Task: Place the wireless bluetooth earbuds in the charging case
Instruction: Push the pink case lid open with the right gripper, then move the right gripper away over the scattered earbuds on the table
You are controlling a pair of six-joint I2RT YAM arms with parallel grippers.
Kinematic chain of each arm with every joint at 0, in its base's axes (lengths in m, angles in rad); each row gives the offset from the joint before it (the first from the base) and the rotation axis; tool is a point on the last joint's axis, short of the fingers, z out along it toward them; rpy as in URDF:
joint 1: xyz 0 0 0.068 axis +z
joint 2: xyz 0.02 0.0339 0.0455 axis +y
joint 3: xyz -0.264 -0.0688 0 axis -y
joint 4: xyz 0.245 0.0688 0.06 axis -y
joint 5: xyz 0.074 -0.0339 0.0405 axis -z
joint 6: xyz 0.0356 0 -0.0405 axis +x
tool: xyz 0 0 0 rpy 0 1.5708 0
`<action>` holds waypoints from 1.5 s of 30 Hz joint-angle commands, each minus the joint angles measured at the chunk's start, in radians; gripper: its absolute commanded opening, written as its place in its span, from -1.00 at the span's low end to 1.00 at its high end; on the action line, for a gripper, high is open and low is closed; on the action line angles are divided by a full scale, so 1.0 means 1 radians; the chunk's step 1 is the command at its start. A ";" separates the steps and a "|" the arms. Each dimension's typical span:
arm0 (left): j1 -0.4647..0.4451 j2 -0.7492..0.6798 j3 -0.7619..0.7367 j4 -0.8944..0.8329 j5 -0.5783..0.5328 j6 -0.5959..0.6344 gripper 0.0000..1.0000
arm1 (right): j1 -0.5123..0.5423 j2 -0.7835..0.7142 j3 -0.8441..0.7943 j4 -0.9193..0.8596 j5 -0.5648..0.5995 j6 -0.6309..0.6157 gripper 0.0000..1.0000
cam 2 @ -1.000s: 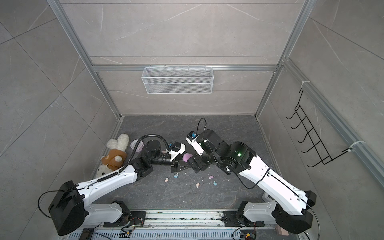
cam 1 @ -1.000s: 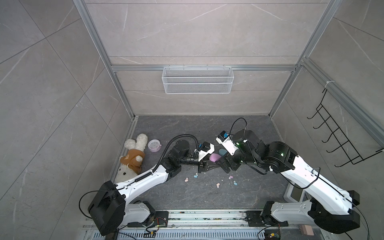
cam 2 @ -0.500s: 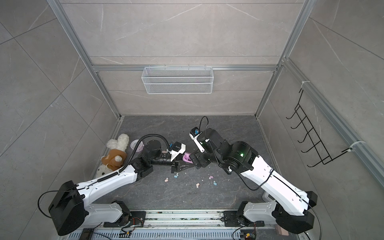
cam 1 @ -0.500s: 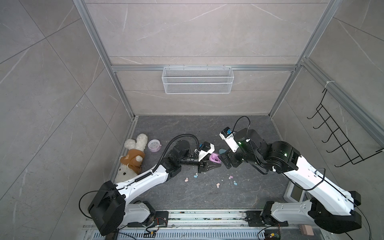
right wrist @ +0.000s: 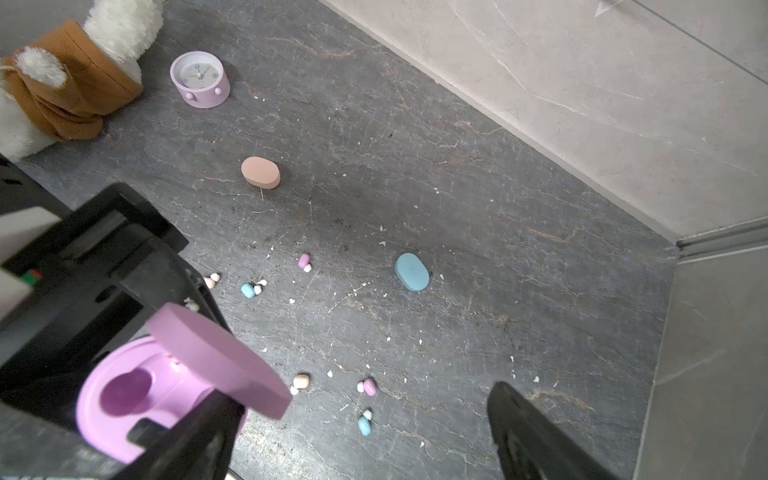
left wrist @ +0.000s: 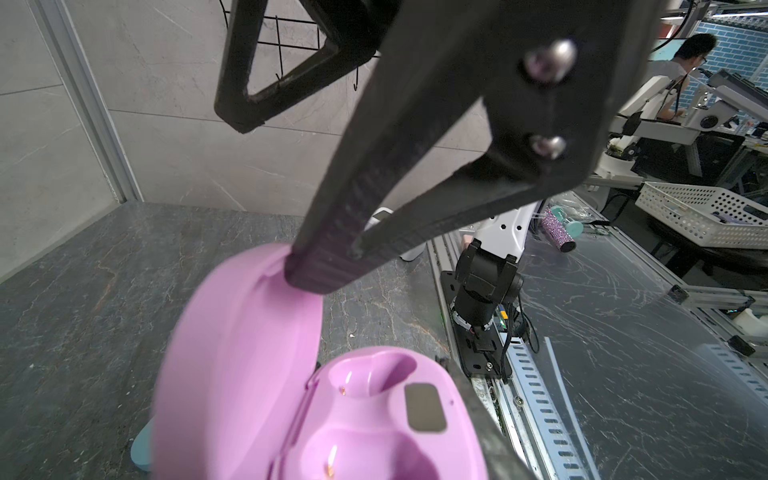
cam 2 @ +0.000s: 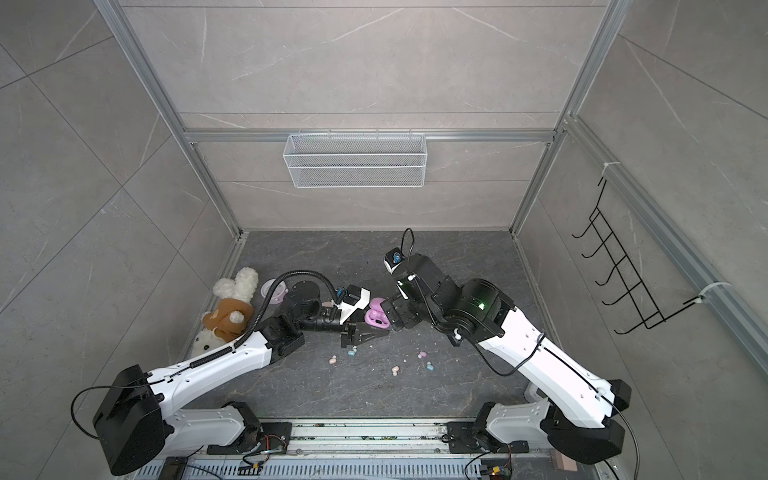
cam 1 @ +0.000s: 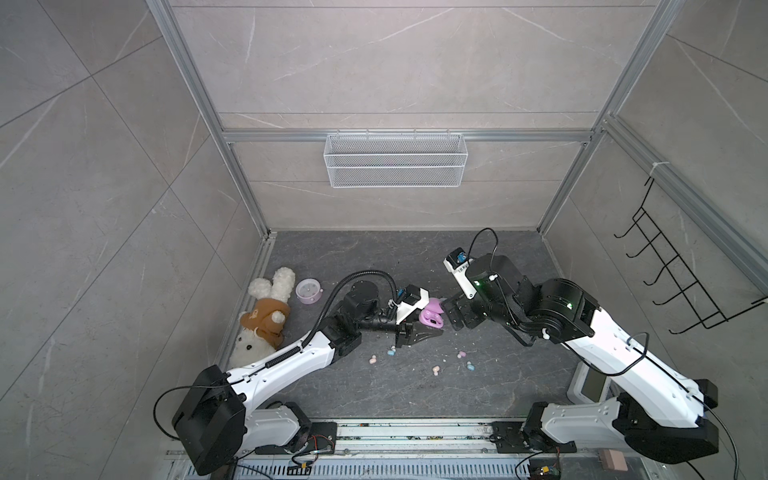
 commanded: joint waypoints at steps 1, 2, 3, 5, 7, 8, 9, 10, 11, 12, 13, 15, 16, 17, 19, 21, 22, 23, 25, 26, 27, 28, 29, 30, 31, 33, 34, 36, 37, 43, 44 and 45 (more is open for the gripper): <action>-0.009 -0.037 0.022 0.060 0.039 0.021 -0.51 | -0.006 -0.004 0.033 -0.029 0.030 0.036 0.90; -0.010 -0.037 0.019 0.060 0.036 0.020 -0.51 | -0.006 -0.007 0.039 -0.028 0.020 0.038 0.90; -0.009 -0.037 0.019 0.060 0.032 0.019 -0.51 | -0.006 -0.011 0.044 -0.027 0.003 0.039 0.91; -0.010 -0.038 0.018 0.060 0.024 0.018 -0.52 | -0.006 -0.019 0.053 -0.027 -0.024 0.040 0.92; -0.009 -0.037 0.017 0.060 0.013 0.014 -0.53 | -0.006 -0.030 0.062 -0.025 -0.050 0.049 0.93; -0.009 -0.038 0.016 0.060 0.008 0.014 -0.53 | -0.006 -0.036 0.067 -0.027 -0.058 0.056 0.93; -0.009 -0.039 0.016 0.060 0.002 0.013 -0.53 | -0.006 -0.040 0.073 -0.025 -0.069 0.064 0.94; -0.009 -0.040 0.015 0.060 -0.004 0.012 -0.53 | -0.006 -0.046 0.080 -0.027 -0.078 0.075 0.95; -0.009 -0.040 0.014 0.062 -0.012 0.010 -0.53 | -0.006 -0.049 0.088 -0.031 -0.082 0.084 0.96; -0.009 -0.040 0.012 0.062 -0.020 0.007 -0.53 | -0.006 -0.052 0.097 -0.037 -0.087 0.100 0.97; -0.009 -0.042 0.009 0.062 -0.029 0.007 -0.53 | -0.007 -0.055 0.108 -0.046 -0.087 0.114 0.98; -0.009 -0.047 0.002 0.064 -0.056 0.005 -0.54 | -0.015 -0.058 0.130 -0.074 -0.088 0.145 0.98; -0.009 -0.050 -0.005 0.067 -0.073 0.003 -0.55 | -0.024 -0.060 0.142 -0.092 -0.088 0.165 0.99; -0.009 -0.055 -0.010 0.066 -0.091 0.002 -0.55 | -0.033 -0.061 0.152 -0.108 -0.092 0.183 0.99; 0.003 -0.066 -0.020 0.066 -0.104 -0.015 -0.56 | -0.069 -0.069 0.159 -0.135 -0.111 0.233 1.00; 0.019 -0.082 -0.029 0.062 -0.108 -0.030 -0.55 | -0.102 -0.084 0.143 -0.144 -0.140 0.277 1.00; 0.029 -0.092 -0.033 0.060 -0.108 -0.037 -0.56 | -0.124 -0.092 0.126 -0.149 -0.154 0.302 1.00; 0.037 -0.101 -0.036 0.057 -0.109 -0.039 -0.55 | -0.143 -0.098 0.109 -0.155 -0.169 0.321 1.00; 0.052 -0.120 -0.042 0.046 -0.112 -0.034 -0.55 | -0.198 -0.110 0.052 -0.165 -0.198 0.379 1.00; 0.056 -0.126 -0.042 0.040 -0.119 -0.030 -0.55 | -0.227 -0.113 0.024 -0.169 -0.219 0.406 1.00; 0.060 -0.131 -0.042 0.037 -0.125 -0.025 -0.55 | -0.253 -0.119 -0.016 -0.165 -0.237 0.442 1.00; 0.063 -0.134 -0.044 0.040 -0.126 -0.021 -0.55 | -0.278 -0.123 -0.067 -0.158 -0.257 0.488 1.00; 0.064 -0.134 -0.044 0.046 -0.129 -0.022 -0.55 | -0.296 -0.124 -0.107 -0.147 -0.278 0.520 1.00; 0.067 -0.131 -0.049 0.056 -0.129 -0.022 -0.55 | -0.314 -0.119 -0.148 -0.139 -0.299 0.563 0.99; 0.068 -0.127 -0.054 0.065 -0.127 -0.023 -0.55 | -0.328 -0.110 -0.192 -0.133 -0.323 0.603 0.98; 0.068 -0.120 -0.058 0.090 -0.121 -0.032 -0.55 | -0.337 -0.086 -0.263 -0.111 -0.361 0.671 0.94; 0.068 -0.119 -0.054 0.093 -0.119 -0.037 -0.55 | -0.339 -0.077 -0.300 -0.092 -0.377 0.704 0.91; 0.068 -0.123 -0.051 0.082 -0.122 -0.032 -0.55 | -0.339 -0.072 -0.368 -0.040 -0.406 0.757 0.89; 0.068 -0.127 -0.052 0.074 -0.126 -0.025 -0.55 | -0.338 -0.073 -0.410 -0.007 -0.418 0.791 0.88; 0.068 -0.140 -0.060 0.059 -0.160 -0.011 -0.55 | -0.339 -0.055 -0.567 0.123 -0.455 0.905 0.87; 0.069 -0.141 -0.060 0.059 -0.161 -0.010 -0.55 | -0.339 -0.052 -0.594 0.149 -0.460 0.940 0.87; 0.067 -0.140 -0.060 0.059 -0.161 -0.011 -0.55 | -0.338 -0.051 -0.620 0.180 -0.467 0.961 0.87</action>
